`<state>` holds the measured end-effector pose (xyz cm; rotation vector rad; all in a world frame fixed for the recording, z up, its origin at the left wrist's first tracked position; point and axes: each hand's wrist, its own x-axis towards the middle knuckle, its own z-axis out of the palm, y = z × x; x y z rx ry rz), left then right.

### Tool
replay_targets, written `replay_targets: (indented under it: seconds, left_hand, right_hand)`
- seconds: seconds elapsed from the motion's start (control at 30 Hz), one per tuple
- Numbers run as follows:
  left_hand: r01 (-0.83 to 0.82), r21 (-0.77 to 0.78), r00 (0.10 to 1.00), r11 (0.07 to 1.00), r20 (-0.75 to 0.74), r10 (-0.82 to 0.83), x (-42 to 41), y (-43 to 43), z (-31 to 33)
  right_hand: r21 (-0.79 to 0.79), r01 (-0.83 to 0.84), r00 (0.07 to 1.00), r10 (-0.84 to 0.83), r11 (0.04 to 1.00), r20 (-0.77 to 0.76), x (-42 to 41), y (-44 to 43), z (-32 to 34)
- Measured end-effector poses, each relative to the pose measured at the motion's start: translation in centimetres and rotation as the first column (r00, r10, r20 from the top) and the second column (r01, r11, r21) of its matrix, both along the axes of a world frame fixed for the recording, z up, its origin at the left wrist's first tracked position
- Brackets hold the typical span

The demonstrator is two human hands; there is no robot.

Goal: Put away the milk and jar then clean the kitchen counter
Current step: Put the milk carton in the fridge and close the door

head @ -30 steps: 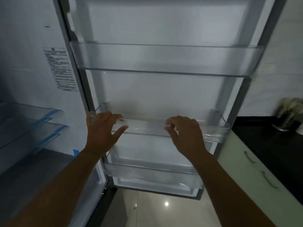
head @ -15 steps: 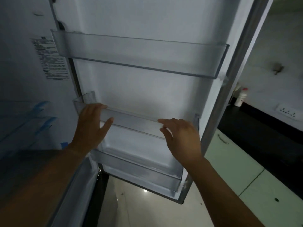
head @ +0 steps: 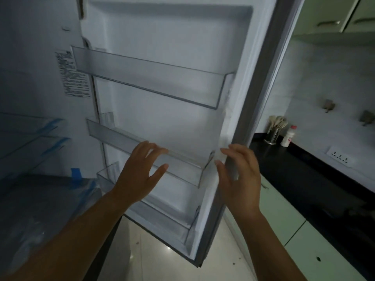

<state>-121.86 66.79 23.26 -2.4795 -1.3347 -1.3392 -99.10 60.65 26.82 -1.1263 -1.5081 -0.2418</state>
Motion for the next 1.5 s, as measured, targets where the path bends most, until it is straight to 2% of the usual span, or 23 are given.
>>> replay_targets:
  seconds: [0.13, 0.27, 0.33, 0.47, 0.67, 0.8, 0.9, 1.0, 1.07, 1.27, 1.4, 1.5]
  left_hand:
    - [-0.017, -0.040, 0.989, 0.999, 0.147, 0.022, 1.0, -1.1, -0.4]
    - [-0.064, -0.074, 0.986, 0.995, 0.147, 0.075, 1.5, -2.5, -0.3]
    - [-0.092, -0.091, 0.986, 0.992, 0.130, 0.103, 1.3, -3.3, 0.1]
    - [-0.154, -0.081, 0.983, 0.985, 0.085, 0.161, 0.6, -5.8, 0.8]
    - [-0.256, -0.062, 0.965, 0.965, 0.046, 0.259, -0.6, -11.3, 0.6]
    - [-0.426, -0.071, 0.904, 0.902, -0.006, 0.427, -3.2, -15.9, 0.8]
    - [-0.563, -0.031, 0.826, 0.826, -0.052, 0.561, -6.2, -20.2, 1.3]
    - [-0.699, 0.017, 0.715, 0.715, -0.020, 0.699, -9.2, -24.6, 1.9]
    - [-0.770, 0.038, 0.637, 0.636, 0.006, 0.771, -11.1, -26.9, 2.3]
    - [-0.874, 0.102, 0.481, 0.475, 0.047, 0.876, -17.2, -29.8, 3.7]
    - [-0.881, 0.109, 0.465, 0.460, 0.022, 0.885, -21.2, -29.1, 3.9]
    - [-0.860, 0.075, 0.508, 0.505, 0.029, 0.861, -24.2, -28.1, 3.8]
  right_hand:
    - [-0.119, 0.048, 0.988, -0.065, 0.992, -0.143, 2.9, 0.1, -0.2]
    - [-0.253, -0.015, 0.982, -0.033, 0.967, -0.187, 3.4, 0.7, -0.6]
    - [-0.309, -0.019, 0.989, -0.028, 0.951, -0.146, 3.1, 0.8, -0.9]
    - [-0.300, 0.088, 0.995, -0.097, 0.950, -0.015, 1.3, -0.2, -1.5]
    - [-0.089, 0.013, 1.000, -0.016, 0.996, -0.026, -2.1, -4.7, -2.0]
    - [-0.073, -0.201, 0.979, 0.199, 0.977, -0.032, -3.7, -7.5, -3.4]
    - [0.017, -0.345, 0.935, 0.345, 0.938, -0.085, -5.0, -8.6, -4.0]
    - [0.011, -0.412, 0.899, 0.409, 0.911, -0.159, -7.8, -8.9, -4.0]
    - [-0.012, -0.463, 0.878, 0.457, 0.886, -0.142, -10.1, -9.3, -4.1]
    - [0.023, -0.600, 0.790, 0.597, 0.800, -0.140, -17.6, -11.2, -4.4]
    - [0.040, -0.608, 0.779, 0.606, 0.793, -0.165, -21.3, -12.1, -4.6]
    - [0.030, -0.577, 0.803, 0.573, 0.816, -0.164, -23.8, -12.6, -4.7]
